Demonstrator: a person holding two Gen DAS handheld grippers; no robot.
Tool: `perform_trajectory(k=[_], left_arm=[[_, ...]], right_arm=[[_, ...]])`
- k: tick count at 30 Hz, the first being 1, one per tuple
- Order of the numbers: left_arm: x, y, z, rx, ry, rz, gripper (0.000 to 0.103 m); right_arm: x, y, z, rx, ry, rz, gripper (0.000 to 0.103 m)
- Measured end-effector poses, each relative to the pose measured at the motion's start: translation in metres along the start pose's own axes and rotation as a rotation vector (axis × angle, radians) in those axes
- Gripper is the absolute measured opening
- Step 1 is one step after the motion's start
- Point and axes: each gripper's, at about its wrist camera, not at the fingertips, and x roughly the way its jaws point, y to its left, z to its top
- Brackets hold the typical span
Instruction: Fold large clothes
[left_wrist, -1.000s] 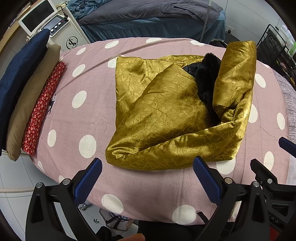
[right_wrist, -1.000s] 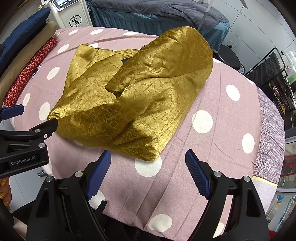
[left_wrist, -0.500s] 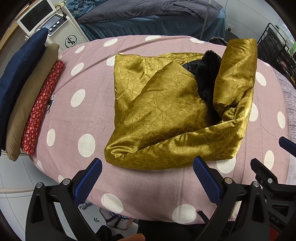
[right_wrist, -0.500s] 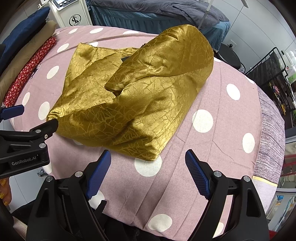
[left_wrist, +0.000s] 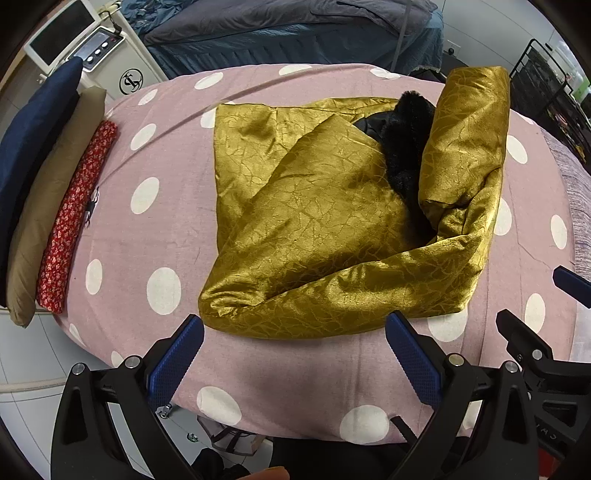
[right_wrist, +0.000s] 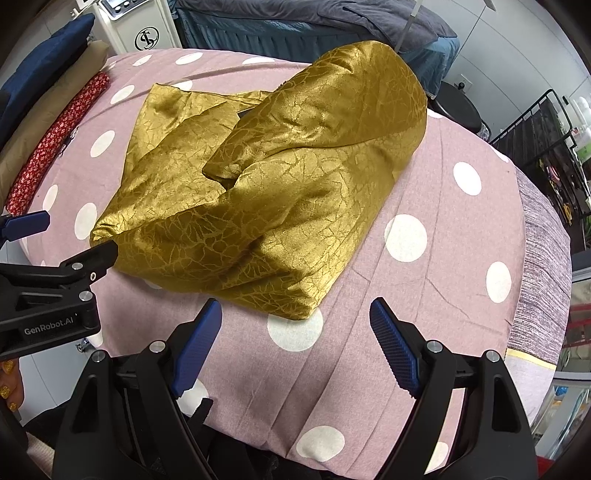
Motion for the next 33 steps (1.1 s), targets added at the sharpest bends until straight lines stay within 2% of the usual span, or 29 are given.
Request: perform_trajectory(k=[6,11,15,17,19,23,25,27,30,33], left_arm=[[0.001,-0.005,0.002,0.016,0.001,-0.002,0.097],[0.0,-0.004,0.001,0.003,0.004,-0.048,0.096],[0.001,-0.007,0.004,0.013,0.004,-0.12,0.096],[0.005,-0.008,0.009,0.026,0.005,-0.122,0.097],[0.005,-0.004,0.022,0.033,-0.033,-0.118,0.097],[0.001,0.013,0.084,0.055,-0.164,-0.112,0.097],[0.002,0.019,0.133,0.073,-0.23,-0.143,0.097],[0.011,0.019,0.182,0.118,-0.243,-0.178,0.097],[0.048,0.003,0.251,0.211,-0.185,-0.239,0.097],[0.102,-0.02,0.294,0.308,-0.048,-0.282,0.096]], right_arm=[[0.003,-0.003,0.002,0.006,0.005,-0.001,0.082],[0.002,-0.006,0.004,0.011,-0.007,-0.009,0.082],[0.002,-0.014,0.008,0.03,-0.025,-0.002,0.082],[0.0,-0.023,0.013,0.056,-0.053,0.022,0.082],[-0.002,-0.034,0.02,0.084,-0.077,0.04,0.082],[-0.007,-0.072,0.048,0.176,-0.134,0.057,0.082],[-0.01,-0.095,0.066,0.241,-0.171,0.08,0.082],[-0.009,-0.126,0.089,0.343,-0.199,0.148,0.082],[0.007,-0.168,0.122,0.518,-0.189,0.273,0.082],[0.031,-0.198,0.153,0.649,-0.147,0.359,0.082]])
